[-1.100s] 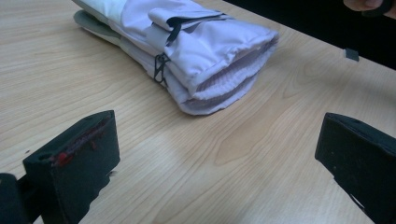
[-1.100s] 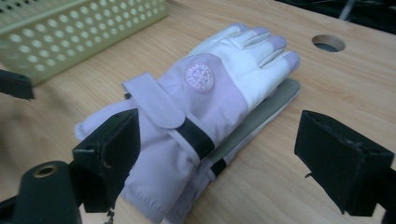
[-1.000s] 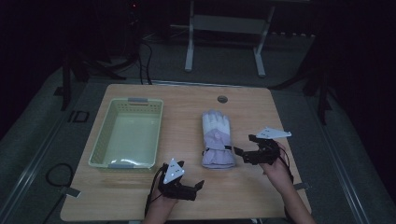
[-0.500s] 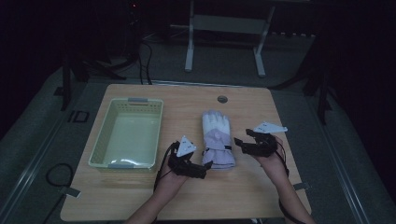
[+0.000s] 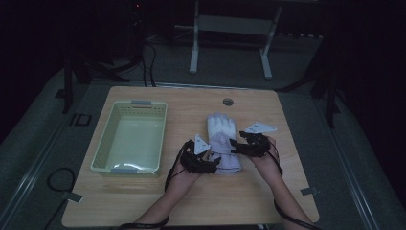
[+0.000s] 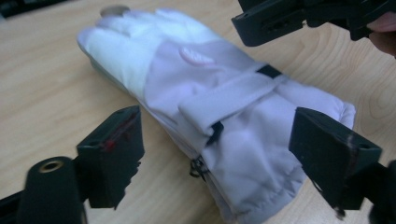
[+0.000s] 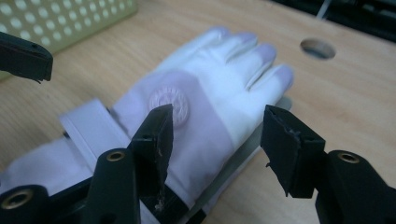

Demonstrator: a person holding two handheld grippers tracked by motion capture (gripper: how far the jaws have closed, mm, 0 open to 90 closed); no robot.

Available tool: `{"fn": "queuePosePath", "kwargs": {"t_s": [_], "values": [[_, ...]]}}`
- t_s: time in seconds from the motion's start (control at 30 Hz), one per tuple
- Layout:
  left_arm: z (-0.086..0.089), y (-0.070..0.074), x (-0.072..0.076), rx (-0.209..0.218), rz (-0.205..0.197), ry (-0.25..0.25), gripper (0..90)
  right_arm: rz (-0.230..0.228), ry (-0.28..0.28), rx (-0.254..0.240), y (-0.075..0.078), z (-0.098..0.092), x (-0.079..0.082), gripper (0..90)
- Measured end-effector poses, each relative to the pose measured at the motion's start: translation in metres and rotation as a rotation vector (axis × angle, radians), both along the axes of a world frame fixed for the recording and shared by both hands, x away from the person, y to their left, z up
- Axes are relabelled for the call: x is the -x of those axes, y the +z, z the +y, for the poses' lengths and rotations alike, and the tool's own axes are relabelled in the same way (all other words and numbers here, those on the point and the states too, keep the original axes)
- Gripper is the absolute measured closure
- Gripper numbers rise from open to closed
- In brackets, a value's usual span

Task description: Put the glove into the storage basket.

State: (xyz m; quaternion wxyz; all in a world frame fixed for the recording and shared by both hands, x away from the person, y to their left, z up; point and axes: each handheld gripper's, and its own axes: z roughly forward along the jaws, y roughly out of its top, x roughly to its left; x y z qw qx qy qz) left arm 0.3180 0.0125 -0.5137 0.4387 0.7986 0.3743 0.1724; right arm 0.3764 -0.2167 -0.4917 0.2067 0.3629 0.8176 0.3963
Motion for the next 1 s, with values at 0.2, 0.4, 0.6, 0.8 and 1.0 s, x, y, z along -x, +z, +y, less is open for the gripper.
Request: {"fn": "queuePosePath", "kwargs": {"t_s": [0.2, 0.4, 0.6, 0.8, 1.0], "values": [[-0.005, -0.012, -0.004, -0.033, 0.103, 0.031, 29.0, 0.082, -0.012, 0.020, -0.022, -0.003, -0.004, 45.9], [-0.013, -0.028, -0.008, -0.094, 0.138, 0.019, 28.0, 0.245, -0.060, -0.021, -0.038, -0.008, -0.014, 41.1], [-0.006, -0.038, -0.018, -0.036, 0.205, -0.021, 28.1, 0.332, -0.054, -0.074, -0.044, -0.009, -0.019, 45.6], [-0.001, -0.043, -0.029, 0.013, 0.281, -0.071, 29.4, 0.369, -0.035, -0.134, -0.050, -0.012, -0.021, 51.7], [0.001, -0.046, -0.035, 0.048, 0.319, -0.111, 31.9, 0.403, -0.022, -0.166, -0.052, -0.014, -0.023, 60.4]]}}
